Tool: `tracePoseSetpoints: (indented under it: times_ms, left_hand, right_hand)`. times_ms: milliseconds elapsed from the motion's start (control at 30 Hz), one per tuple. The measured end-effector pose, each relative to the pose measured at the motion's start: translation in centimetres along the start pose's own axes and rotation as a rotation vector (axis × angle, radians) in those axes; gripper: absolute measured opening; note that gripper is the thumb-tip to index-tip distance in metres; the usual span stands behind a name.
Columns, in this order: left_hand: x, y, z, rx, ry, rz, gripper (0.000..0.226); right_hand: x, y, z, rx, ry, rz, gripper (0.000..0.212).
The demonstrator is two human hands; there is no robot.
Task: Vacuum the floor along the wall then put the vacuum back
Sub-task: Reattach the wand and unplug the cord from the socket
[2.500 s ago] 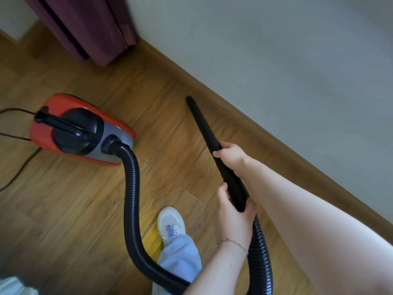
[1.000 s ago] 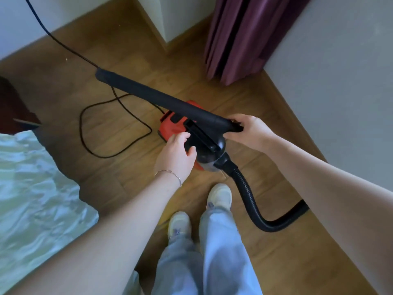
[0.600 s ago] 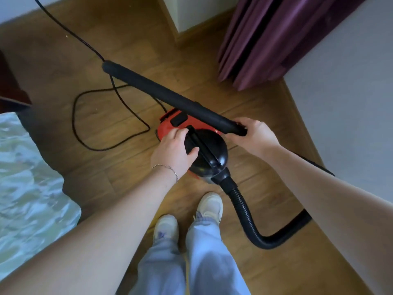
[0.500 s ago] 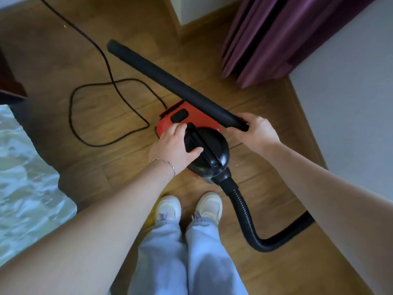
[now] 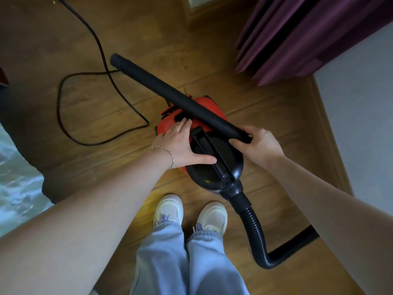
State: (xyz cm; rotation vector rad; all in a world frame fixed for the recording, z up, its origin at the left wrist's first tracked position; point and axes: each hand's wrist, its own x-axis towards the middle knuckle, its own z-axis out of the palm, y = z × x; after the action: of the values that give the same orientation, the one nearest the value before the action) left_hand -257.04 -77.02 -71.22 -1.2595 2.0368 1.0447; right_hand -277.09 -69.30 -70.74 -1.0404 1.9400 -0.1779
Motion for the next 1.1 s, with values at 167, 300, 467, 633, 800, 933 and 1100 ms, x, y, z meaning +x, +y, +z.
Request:
tracePoseSetpoints:
  times_ms: [167,300,467,633,800,933,1100]
  left_hand:
    - [0.4,-0.2,0.1,0.072,-0.002,0.020,0.131]
    - [0.7,-0.3,-0.1,0.086,-0.036,0.036,0.134]
    - [1.1,-0.2,-0.6,0.100,-0.067,0.049,0.137]
    - [1.6,0.0,-1.3,0.133,-0.113,0.046,0.139]
    - [1.8,0.0,-1.6,0.105,-0.153,0.033,0.139]
    - [1.6,-0.3,-0.7,0.058,-0.169,0.012,0.145]
    - [1.2,-0.3,-0.3,0.028,-0.145,-0.006,0.143]
  right_hand:
    - [1.0,0.3,0.4,0.079,0.012,0.037,0.035]
    - [1.4,0.3,0.0,0.112,-0.057,0.021,0.034]
    - [1.7,0.0,-0.2,0.090,-0.087,-0.011,0.035]
    - [2.1,0.1,0.3,0.122,-0.059,-0.021,0.032]
    - [2.4,0.2,0.6,0.149,-0.053,-0.030,0.032]
    - [2.5,0.0,0.4,0.119,-0.065,-0.055,0.032]
    - [2.5,-0.3,0.2,0.061,-0.075,-0.069,0.034]
